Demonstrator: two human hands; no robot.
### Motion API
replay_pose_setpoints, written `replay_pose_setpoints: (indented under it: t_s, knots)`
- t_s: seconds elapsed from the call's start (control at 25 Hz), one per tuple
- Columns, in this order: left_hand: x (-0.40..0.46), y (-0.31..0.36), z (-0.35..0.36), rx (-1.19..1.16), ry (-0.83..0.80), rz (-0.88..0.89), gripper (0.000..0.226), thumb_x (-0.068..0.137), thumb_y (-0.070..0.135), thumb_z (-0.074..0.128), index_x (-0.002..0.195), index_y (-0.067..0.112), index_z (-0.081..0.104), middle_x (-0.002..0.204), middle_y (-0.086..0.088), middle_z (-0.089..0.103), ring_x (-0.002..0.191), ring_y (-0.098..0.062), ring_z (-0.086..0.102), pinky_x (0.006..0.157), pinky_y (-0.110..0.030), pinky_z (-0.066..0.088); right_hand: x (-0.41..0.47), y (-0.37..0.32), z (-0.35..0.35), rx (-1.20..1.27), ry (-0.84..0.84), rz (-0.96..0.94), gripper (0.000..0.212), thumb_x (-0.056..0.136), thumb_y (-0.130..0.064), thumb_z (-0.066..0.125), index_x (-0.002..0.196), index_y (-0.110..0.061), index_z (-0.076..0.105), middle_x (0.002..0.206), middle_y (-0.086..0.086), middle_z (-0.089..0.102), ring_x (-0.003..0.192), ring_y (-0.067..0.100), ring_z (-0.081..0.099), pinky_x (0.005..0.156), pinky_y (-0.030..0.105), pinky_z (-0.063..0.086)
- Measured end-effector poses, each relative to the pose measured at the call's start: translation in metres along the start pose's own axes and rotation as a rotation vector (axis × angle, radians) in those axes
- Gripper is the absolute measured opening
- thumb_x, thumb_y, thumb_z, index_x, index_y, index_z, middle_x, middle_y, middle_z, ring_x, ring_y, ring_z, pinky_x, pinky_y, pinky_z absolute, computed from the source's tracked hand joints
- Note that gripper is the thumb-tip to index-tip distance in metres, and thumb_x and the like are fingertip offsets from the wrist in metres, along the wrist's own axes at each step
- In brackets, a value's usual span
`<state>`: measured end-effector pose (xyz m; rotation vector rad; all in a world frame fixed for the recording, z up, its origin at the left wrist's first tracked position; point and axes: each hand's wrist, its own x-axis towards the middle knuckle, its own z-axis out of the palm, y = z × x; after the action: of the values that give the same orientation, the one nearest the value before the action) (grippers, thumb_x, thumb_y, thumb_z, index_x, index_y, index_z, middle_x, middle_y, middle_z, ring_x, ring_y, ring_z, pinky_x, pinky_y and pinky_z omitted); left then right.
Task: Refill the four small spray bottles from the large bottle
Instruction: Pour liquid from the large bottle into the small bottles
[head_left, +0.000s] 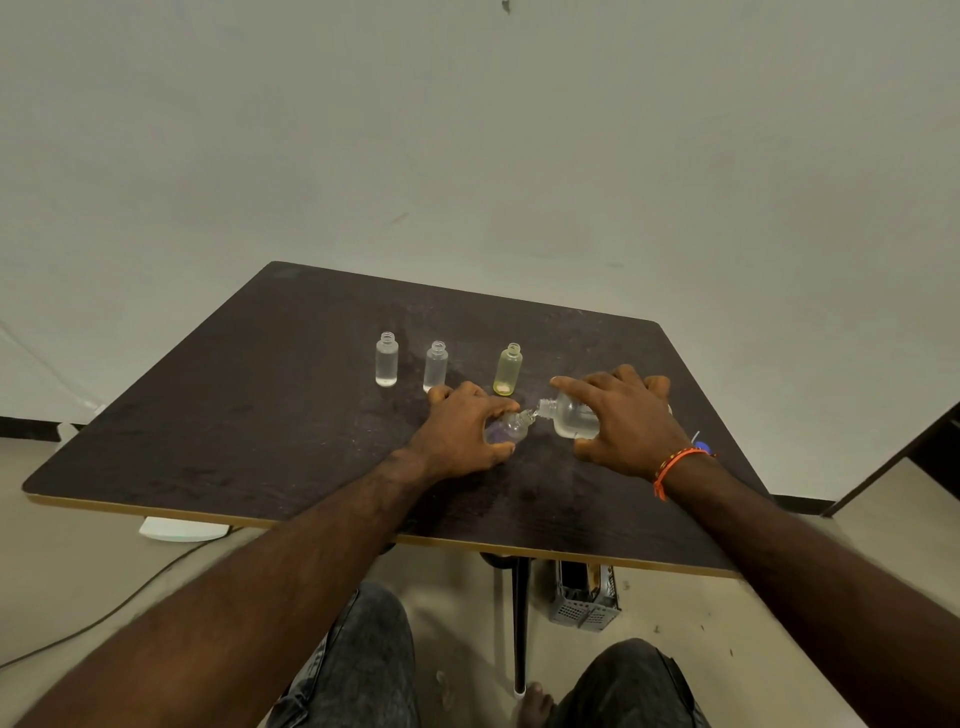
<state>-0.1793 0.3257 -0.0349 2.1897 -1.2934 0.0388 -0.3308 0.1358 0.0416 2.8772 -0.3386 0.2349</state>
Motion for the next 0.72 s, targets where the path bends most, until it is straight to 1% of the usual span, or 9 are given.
replay_pose_setpoints:
  t_s: [0.16,0.28,0.4,0.44,0.52,0.6,0.72]
  knots:
    - [0.001,-0.001,0.000,-0.009,0.016,-0.004,0.061,0.088,0.046,0.075,0.145,0.032,0.058,0.121,0.007,0.061,0.124,-0.011,0.045,0.097,-0.031,0.016,0.000,0.000,0.000,0.009,0.002,0.001,0.083,0.078,-0.054,0.066,0.151,-0.044,0.030,0.144,-0.008,0.051,0.125,0.020,0.041,0.094,0.044,0.028]
    - [0.000,-0.002,0.002,-0.031,0.037,-0.008,0.059,0.086,0.047,0.078,0.140,0.031,0.061,0.120,0.009,0.062,0.121,-0.010,0.046,0.099,-0.032,0.019,0.000,-0.003,0.000,0.073,0.013,0.025,0.080,0.076,-0.054,0.066,0.148,-0.043,0.034,0.141,-0.007,0.054,0.123,0.020,0.045,0.095,0.044,0.029]
    - [0.000,-0.004,0.006,-0.053,0.072,-0.019,0.051,0.082,0.050,0.080,0.128,0.033,0.064,0.113,0.014,0.062,0.115,-0.008,0.050,0.104,-0.038,0.025,0.000,-0.009,0.004,0.183,0.040,0.055,0.074,0.072,-0.057,0.063,0.140,-0.041,0.038,0.128,-0.008,0.061,0.115,0.020,0.054,0.093,0.044,0.029]
    - [0.000,-0.004,0.006,-0.053,0.084,-0.024,0.050,0.081,0.050,0.081,0.125,0.033,0.064,0.110,0.015,0.060,0.114,-0.007,0.050,0.104,-0.038,0.025,0.000,-0.011,0.006,0.225,0.051,0.065,0.071,0.071,-0.058,0.061,0.137,-0.041,0.039,0.122,-0.009,0.063,0.112,0.020,0.057,0.091,0.043,0.028]
    - [0.001,-0.003,0.006,-0.053,0.108,-0.039,0.049,0.081,0.051,0.081,0.124,0.032,0.064,0.107,0.017,0.056,0.112,-0.006,0.050,0.097,-0.031,0.020,0.000,-0.013,0.009,0.298,0.065,0.085,0.068,0.073,-0.058,0.063,0.134,-0.041,0.038,0.116,-0.009,0.063,0.108,0.019,0.060,0.091,0.041,0.026]
    - [0.003,-0.004,0.002,-0.035,0.122,-0.054,0.050,0.082,0.052,0.081,0.124,0.032,0.064,0.107,0.017,0.055,0.112,-0.006,0.048,0.093,-0.029,0.016,-0.001,-0.014,0.013,0.372,0.090,0.111,0.068,0.076,-0.054,0.068,0.135,-0.038,0.038,0.115,-0.008,0.064,0.106,0.019,0.060,0.094,0.040,0.025]
    - [0.007,-0.006,-0.002,0.034,0.095,-0.068,0.054,0.082,0.057,0.078,0.129,0.034,0.064,0.115,0.013,0.060,0.118,-0.009,0.045,0.098,-0.034,0.018,0.001,-0.015,0.016,0.479,0.139,0.167,0.070,0.075,-0.056,0.071,0.135,-0.036,0.039,0.120,-0.007,0.062,0.109,0.019,0.058,0.099,0.043,0.030]
